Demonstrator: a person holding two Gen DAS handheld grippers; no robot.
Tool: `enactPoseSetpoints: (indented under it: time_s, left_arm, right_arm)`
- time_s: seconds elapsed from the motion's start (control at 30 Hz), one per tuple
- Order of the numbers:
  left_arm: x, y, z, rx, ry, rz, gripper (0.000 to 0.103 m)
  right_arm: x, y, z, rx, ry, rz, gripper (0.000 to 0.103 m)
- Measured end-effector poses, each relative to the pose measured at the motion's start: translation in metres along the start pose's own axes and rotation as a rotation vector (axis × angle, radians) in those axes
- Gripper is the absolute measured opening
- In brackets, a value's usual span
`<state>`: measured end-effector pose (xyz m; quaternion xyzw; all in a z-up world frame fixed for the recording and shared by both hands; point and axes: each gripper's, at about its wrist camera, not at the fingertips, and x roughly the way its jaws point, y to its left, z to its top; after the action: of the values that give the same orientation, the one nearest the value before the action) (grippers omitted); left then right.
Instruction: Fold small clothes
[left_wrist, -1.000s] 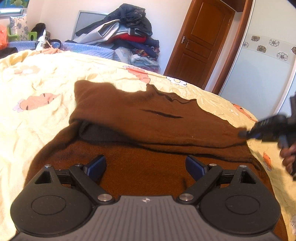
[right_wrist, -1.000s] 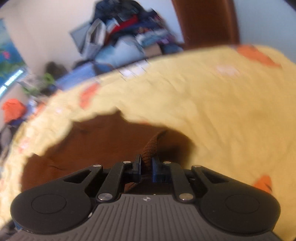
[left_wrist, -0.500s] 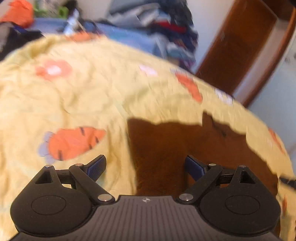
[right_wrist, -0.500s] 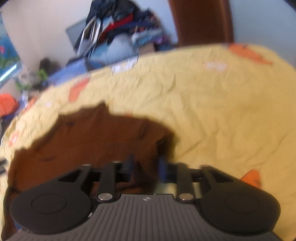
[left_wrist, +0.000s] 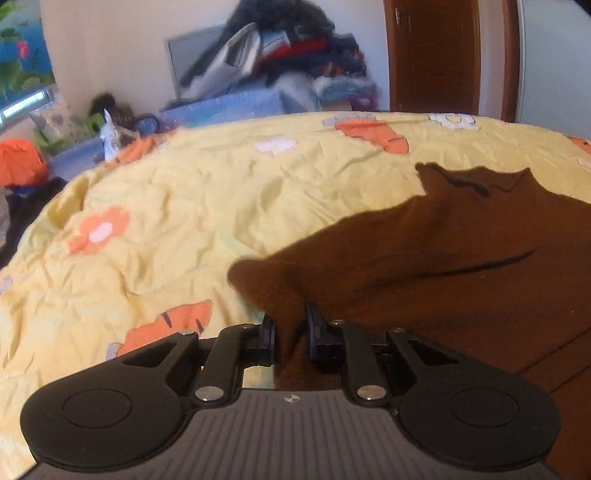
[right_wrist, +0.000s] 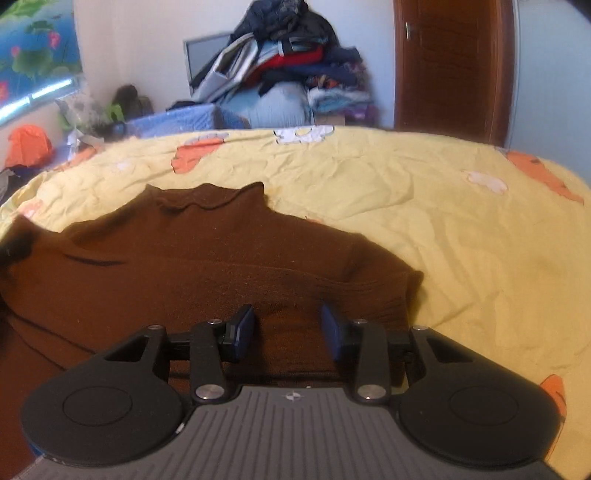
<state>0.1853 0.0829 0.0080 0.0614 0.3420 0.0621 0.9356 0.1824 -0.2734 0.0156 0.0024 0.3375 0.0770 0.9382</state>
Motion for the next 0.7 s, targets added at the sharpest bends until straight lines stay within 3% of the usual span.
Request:
enactPoseSetpoints:
  time_s: [0.07, 0.13, 0.17, 0.23, 0.27, 0.3, 0.4, 0.5, 0.57, 0.63, 0.7]
  left_arm:
    - [-0.011, -0.002, 0.002, -0.008, -0.015, 0.002, 0.018]
    - [-0.037, -0.003, 0.004, -0.011, -0.106, -0.013, 0.022]
    - [-0.051, -0.005, 0.006, -0.007, -0.163, -0.008, 0.030]
    - [-0.074, -0.009, 0.007, -0.018, -0.277, -0.022, 0.053]
    - [-0.079, -0.014, 0.011, -0.011, -0.309, -0.050, 0.080]
    - [-0.079, -0.022, 0.014, 0.009, -0.318, -0.060, 0.090]
    - [-0.068, -0.055, 0.019, 0.105, -0.318, -0.037, 0.089]
    - [-0.038, -0.074, 0.017, 0.155, -0.179, -0.120, 0.089]
    - [-0.007, -0.074, 0.008, 0.142, -0.022, -0.190, 0.089]
    - [0.003, -0.056, -0.001, 0.037, -0.021, -0.261, 0.089]
    - [0.005, -0.054, 0.001, 0.037, -0.016, -0.263, 0.090]
  right_arm:
    - [0.000, 0.004, 0.003, -0.006, 0.008, -0.008, 0.043]
    - [-0.004, 0.004, 0.007, 0.004, 0.028, -0.004, 0.045]
    - [-0.009, 0.003, 0.010, 0.029, 0.034, -0.001, 0.050]
    - [-0.025, 0.003, 0.015, 0.086, -0.005, 0.029, 0.054]
    - [-0.030, 0.005, 0.017, 0.098, -0.025, 0.053, 0.056]
    - [-0.031, 0.008, 0.021, 0.101, -0.032, 0.065, 0.058]
    - [-0.017, 0.024, 0.027, 0.063, 0.002, 0.070, 0.061]
    - [0.007, 0.032, 0.020, 0.006, 0.085, 0.037, 0.061]
    - [0.010, 0.027, 0.007, -0.049, 0.055, 0.037, 0.062]
    - [0.004, 0.018, 0.000, -0.025, 0.029, 0.059, 0.062]
    - [0.001, 0.017, -0.005, -0.047, 0.005, 0.063, 0.062]
